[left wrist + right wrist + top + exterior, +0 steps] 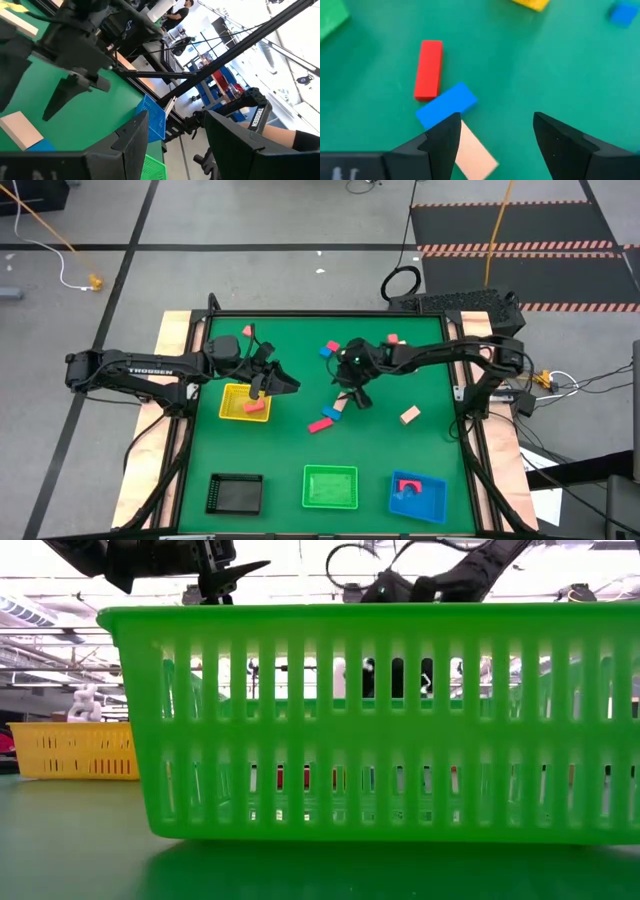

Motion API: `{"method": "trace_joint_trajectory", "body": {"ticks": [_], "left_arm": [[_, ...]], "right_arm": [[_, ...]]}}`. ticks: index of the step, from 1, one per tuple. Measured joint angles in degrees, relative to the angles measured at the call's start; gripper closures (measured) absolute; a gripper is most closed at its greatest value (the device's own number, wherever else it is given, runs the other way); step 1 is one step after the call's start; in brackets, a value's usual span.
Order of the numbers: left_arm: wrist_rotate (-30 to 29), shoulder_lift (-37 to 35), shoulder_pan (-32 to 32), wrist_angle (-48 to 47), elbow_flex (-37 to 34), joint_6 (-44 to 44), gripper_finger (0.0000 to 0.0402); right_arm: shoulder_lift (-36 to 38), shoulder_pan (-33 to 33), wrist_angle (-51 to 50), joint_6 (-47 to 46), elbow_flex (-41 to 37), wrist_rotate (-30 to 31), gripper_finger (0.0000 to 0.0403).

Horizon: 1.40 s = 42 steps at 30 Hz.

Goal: Sort & place blocks by color
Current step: Put the small white rectangular block into the black bin

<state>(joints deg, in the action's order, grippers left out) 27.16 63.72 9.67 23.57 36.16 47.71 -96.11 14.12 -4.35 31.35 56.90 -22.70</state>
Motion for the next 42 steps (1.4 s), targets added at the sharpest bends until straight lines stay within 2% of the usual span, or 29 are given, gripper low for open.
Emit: {"method": "trace_joint_trajectory", "body": {"ticks": [5, 13, 25, 28, 33, 37, 42], "left_arm": [[0.0, 0.0, 0.0, 0.0, 0.0, -1.3, 0.0206], [0.0, 0.0, 0.0, 0.1, 0.0, -3.0, 0.0206], [0.0, 0.0, 0.0, 0.0, 0.0, -3.0, 0.0206], [0.0, 0.0, 0.0, 0.0, 0.0, -3.0, 0.0206], [0.0, 0.0, 0.0, 0.0, 0.0, -3.0, 0.0206], [0.0, 0.0, 0.0, 0.0, 0.0, -3.0, 0.0206], [0.0, 0.0, 0.0, 0.0, 0.0, -3.0, 0.0206]], "right_arm": [[-1.5, -0.4, -2.7, 5.4, 0.0, -0.1, 0.0163], [-6.3, -0.8, -2.8, 7.3, 0.0, 0.0, 0.0163], [-9.7, -0.8, -2.5, 9.9, 0.0, -0.4, 0.0163], [-10.3, -0.8, -2.3, 8.0, 0.1, -0.6, 0.0163], [-10.5, -0.8, -1.9, -1.9, 0.1, 0.1, 0.0165], [-10.5, -0.8, -2.1, -8.0, 0.1, 0.5, 0.0191], [-10.4, -0.8, -2.5, -10.2, 0.1, 2.9, 0.0255]]}}
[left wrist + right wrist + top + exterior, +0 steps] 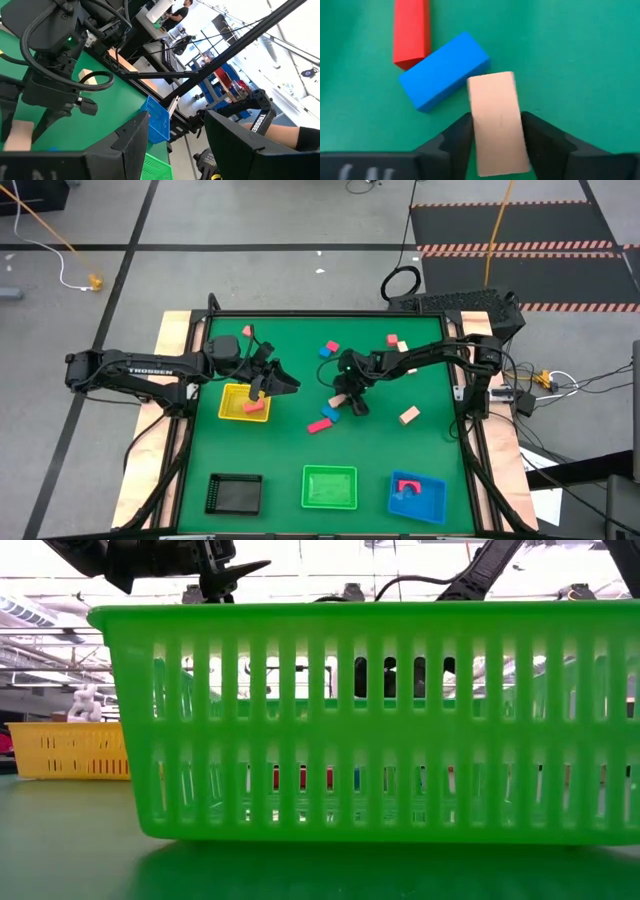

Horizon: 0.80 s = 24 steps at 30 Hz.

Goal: Sort & place blocks by color
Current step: Put the small white rectangular block into the black bin

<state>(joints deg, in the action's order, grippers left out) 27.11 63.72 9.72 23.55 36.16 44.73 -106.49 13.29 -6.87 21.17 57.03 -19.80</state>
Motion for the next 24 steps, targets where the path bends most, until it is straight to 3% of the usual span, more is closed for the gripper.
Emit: {"method": "trace_joint_trajectory", "body": {"ticks": [3, 10, 16, 20, 24], "left_arm": [[0.0, 0.0, 0.0, 0.0, 0.0, -0.1, 0.0206], [3.0, 0.0, 1.4, 0.2, 0.0, -2.7, 0.0206], [3.8, 0.0, 4.2, 0.1, 0.0, -5.9, 0.0206], [-1.4, 0.0, 6.7, -2.2, 0.0, -4.4, 0.0206], [-7.6, 0.0, 8.2, -4.4, 0.0, 2.5, 0.0206]], "right_arm": [[0.9, 0.0, -1.7, -2.0, 0.0, 1.6, 0.0290], [6.7, 1.2, -5.9, -9.6, -0.4, 2.8, 0.0291], [13.9, 0.9, -3.7, -18.2, -0.3, 9.8, 0.0275], [18.8, 0.5, 3.7, -28.2, -0.3, 14.9, 0.0286], [21.9, -0.7, 15.1, -33.4, -0.2, 18.7, 0.0287]]}}
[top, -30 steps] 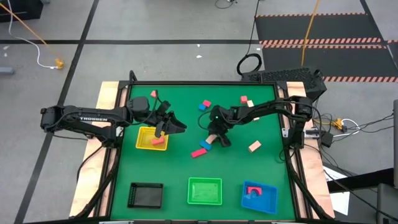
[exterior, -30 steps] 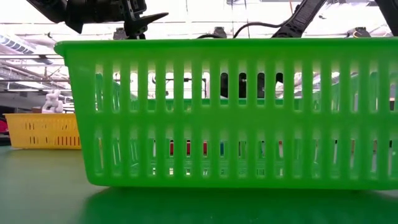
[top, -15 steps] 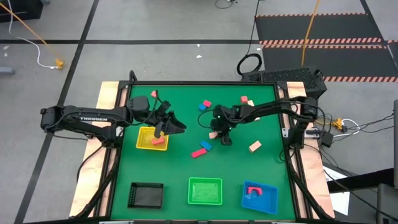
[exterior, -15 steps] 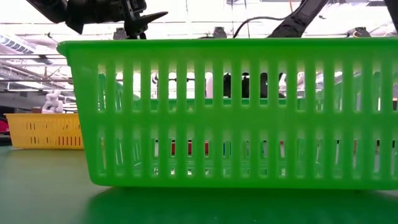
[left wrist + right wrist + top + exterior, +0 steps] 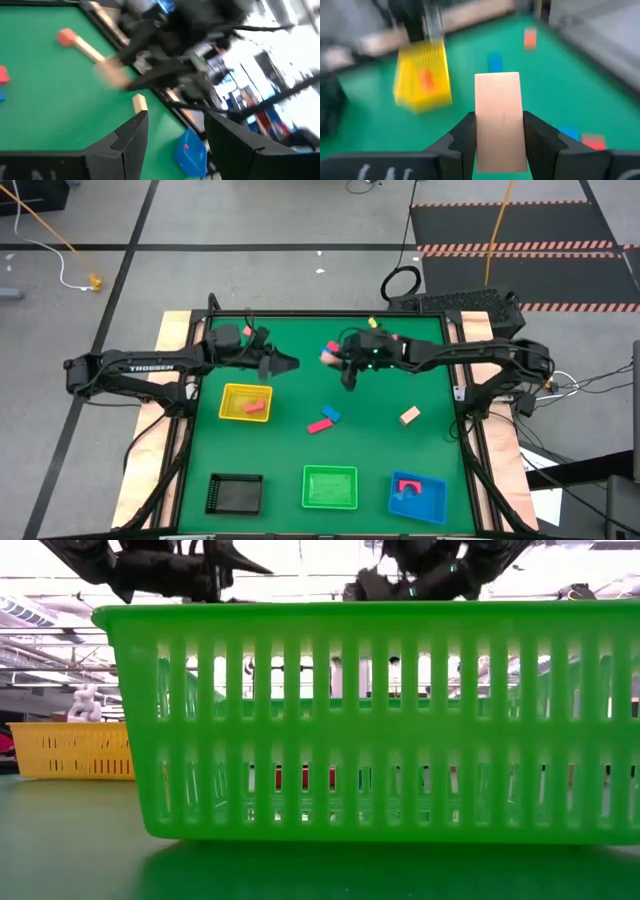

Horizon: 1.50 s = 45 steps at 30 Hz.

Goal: Sort & place blocks by color
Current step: Put the small white rectangular block into the black bin

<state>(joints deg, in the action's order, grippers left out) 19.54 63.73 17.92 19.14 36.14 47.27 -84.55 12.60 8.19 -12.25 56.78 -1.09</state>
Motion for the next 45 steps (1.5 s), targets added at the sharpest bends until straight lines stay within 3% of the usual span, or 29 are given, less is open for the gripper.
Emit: {"method": "trace_joint_trajectory", "body": {"ticks": [5, 9, 17, 29, 37, 41, 45], "left_arm": [[-1.7, 0.0, 0.8, 0.0, 0.0, 6.6, 0.0206], [-1.7, 0.0, 0.5, -0.1, 0.0, 9.6, 0.0206], [-4.6, 0.1, 0.4, -0.1, 0.0, 12.9, 0.0206], [-4.9, 5.8, -0.3, 1.1, -0.1, 16.1, 0.0206], [-5.0, 7.6, -0.4, 0.3, 0.0, 16.0, 0.0208], [-4.8, 7.6, -0.4, 0.2, 0.0, 14.1, 0.0239], [-4.9, 7.6, -0.1, 0.7, 0.0, 12.2, 0.0311]], "right_arm": [[0.6, -3.9, 11.7, 5.0, 0.1, 2.4, 0.0276], [0.5, -6.8, 11.3, 12.3, 0.1, 9.5, 0.0277], [-1.2, -8.6, 11.3, 14.5, 0.8, 12.9, 0.0281], [-10.2, -8.6, 3.4, 17.7, 10.2, 13.3, 0.0281], [-13.3, -8.6, 4.0, 17.9, 12.4, 13.0, 0.0282], [-13.3, -8.6, 3.6, 17.9, 12.4, 13.3, 0.0282], [-13.3, -8.6, 3.6, 18.0, 12.4, 13.5, 0.0281]]}}
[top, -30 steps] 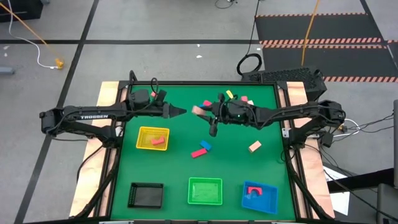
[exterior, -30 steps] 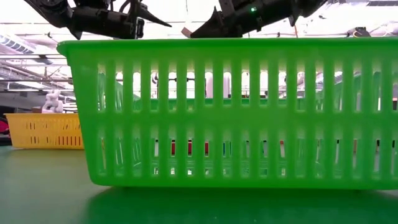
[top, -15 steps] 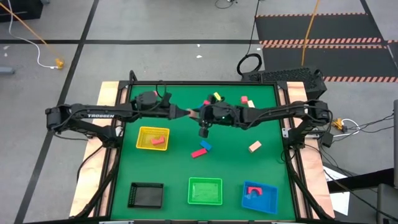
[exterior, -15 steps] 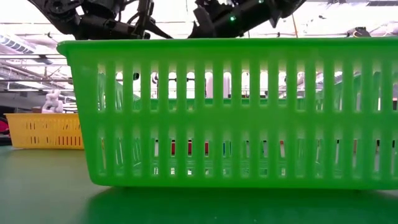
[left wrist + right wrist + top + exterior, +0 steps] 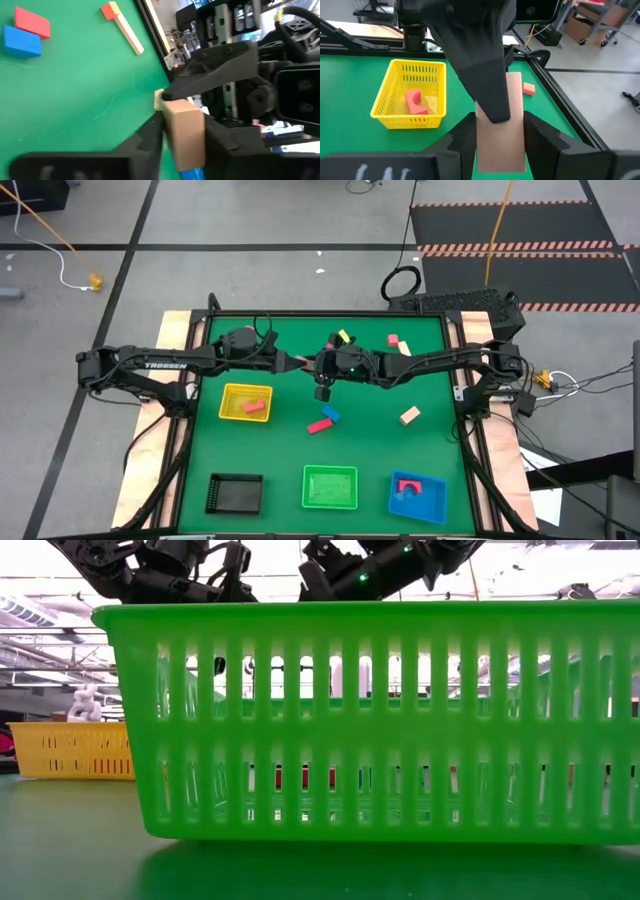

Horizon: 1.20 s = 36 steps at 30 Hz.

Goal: Sort & place blocks by color
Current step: Put the small white rectangular block into the black bin

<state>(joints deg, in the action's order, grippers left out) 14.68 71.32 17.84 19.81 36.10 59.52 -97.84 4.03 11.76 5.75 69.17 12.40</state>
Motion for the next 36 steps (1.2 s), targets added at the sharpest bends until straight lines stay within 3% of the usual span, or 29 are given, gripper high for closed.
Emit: {"method": "trace_joint_trajectory", "body": {"ticks": [2, 12, 19, 23, 31, 36], "left_arm": [[0.0, 0.0, 0.1, -0.1, 0.0, -0.2, 0.0344], [0.2, 0.0, 0.0, 0.0, 0.0, -2.3, 0.0343], [-2.3, -0.1, 0.2, -0.5, 0.0, -2.9, 0.0343], [-2.7, -0.1, -1.1, -3.0, 0.0, -1.0, 0.0343], [2.1, -0.1, -14.7, -2.3, 0.0, 13.4, 0.0343], [2.2, -0.9, -25.8, -1.7, 0.1, 23.1, 0.0343]], "right_arm": [[0.0, 0.0, -0.2, 0.3, 0.0, 0.1, 0.0275], [1.5, 0.3, -5.3, -9.9, 0.1, -3.3, 0.0224], [10.5, 1.7, -24.8, -14.1, 0.0, -4.1, 0.0208], [16.5, 2.4, -38.7, -22.0, 0.0, -5.3, 0.0207], [24.7, 1.1, -66.0, -33.8, -0.1, -12.8, 0.0207], [27.7, -1.9, -72.3, -39.1, -2.8, -12.7, 0.0207]]}}
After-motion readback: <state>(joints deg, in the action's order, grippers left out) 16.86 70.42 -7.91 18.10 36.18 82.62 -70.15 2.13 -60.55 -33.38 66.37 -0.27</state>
